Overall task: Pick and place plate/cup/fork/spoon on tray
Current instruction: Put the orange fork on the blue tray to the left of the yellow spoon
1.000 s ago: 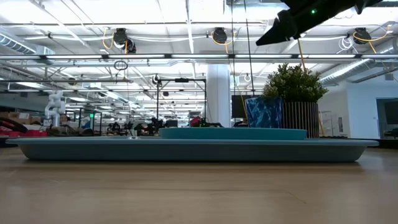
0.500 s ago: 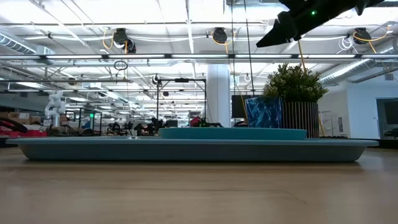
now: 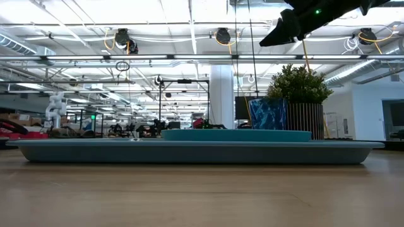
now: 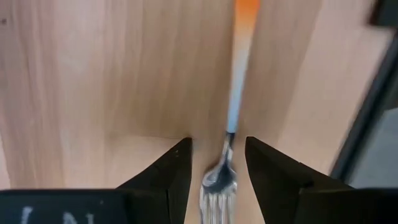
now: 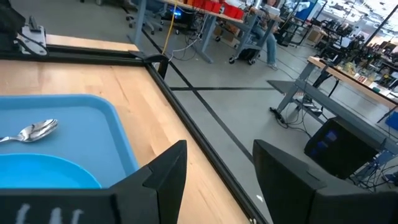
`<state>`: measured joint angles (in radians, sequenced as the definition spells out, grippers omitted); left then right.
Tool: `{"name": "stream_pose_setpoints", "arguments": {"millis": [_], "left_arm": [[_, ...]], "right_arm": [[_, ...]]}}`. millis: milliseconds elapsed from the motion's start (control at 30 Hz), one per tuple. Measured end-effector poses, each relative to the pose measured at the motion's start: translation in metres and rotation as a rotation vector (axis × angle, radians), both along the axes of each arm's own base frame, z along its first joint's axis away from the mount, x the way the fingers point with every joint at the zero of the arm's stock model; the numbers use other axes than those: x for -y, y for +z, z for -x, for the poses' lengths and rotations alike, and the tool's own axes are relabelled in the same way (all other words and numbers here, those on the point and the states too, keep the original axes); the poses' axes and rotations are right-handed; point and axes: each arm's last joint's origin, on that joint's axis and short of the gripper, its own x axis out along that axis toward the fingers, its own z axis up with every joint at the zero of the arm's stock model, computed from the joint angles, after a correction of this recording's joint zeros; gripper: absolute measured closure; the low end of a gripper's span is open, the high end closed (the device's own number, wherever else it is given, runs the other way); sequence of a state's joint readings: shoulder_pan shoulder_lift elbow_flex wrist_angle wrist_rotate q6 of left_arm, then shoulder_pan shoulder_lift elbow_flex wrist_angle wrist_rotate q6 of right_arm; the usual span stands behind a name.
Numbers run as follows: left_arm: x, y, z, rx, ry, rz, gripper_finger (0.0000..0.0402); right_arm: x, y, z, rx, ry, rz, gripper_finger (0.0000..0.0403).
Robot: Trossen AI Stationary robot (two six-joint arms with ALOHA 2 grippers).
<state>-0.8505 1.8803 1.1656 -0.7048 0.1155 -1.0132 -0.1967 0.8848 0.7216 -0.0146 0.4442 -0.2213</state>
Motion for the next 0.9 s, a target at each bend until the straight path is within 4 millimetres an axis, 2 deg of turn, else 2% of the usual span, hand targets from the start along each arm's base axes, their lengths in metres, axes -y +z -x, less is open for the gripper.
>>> {"name": "stream_pose_setpoints", "arguments": {"millis": [167, 300, 367, 467, 500, 567, 700, 767, 900], "left_arm": [[0.0, -0.013, -0.002, -0.034, -0.028, -0.04, 0.025], [-0.007, -0.014, -0.003, -0.081, 0.024, -0.075, 0.0261], [-0.009, -0.015, -0.004, -0.091, 0.045, -0.078, 0.0291], [-0.013, -0.015, -0.007, -0.104, 0.061, -0.08, 0.037], [-0.014, -0.015, -0.008, -0.112, 0.071, -0.076, 0.0384], [-0.016, -0.015, -0.009, -0.118, 0.072, -0.075, 0.0387], [-0.02, -0.006, -0.017, -0.15, -0.024, -0.087, 0.0394], [-0.029, 0.001, -0.021, -0.165, -0.079, -0.171, 0.0394], [-0.044, 0.028, -0.038, -0.154, -0.156, -0.286, 0.0397]], "right_arm": [[0.0, 0.002, 0.0, 0.019, 0.0, 0.005, 0.0227], [0.0, 0.002, -0.001, 0.025, -0.001, 0.006, 0.0227], [0.0, 0.002, -0.001, 0.024, -0.001, 0.005, 0.0227], [0.0, 0.001, 0.0, 0.014, -0.001, 0.003, 0.0227], [0.0, 0.001, 0.0, 0.013, 0.0, 0.003, 0.0227], [0.0, 0.001, 0.0, 0.013, 0.0, 0.003, 0.0227], [0.0, 0.001, 0.0, 0.012, 0.0, 0.004, 0.0227], [0.0, 0.001, 0.0, 0.014, 0.0, 0.006, 0.0227], [0.0, 0.002, -0.001, 0.023, 0.0, 0.007, 0.0227]]}}
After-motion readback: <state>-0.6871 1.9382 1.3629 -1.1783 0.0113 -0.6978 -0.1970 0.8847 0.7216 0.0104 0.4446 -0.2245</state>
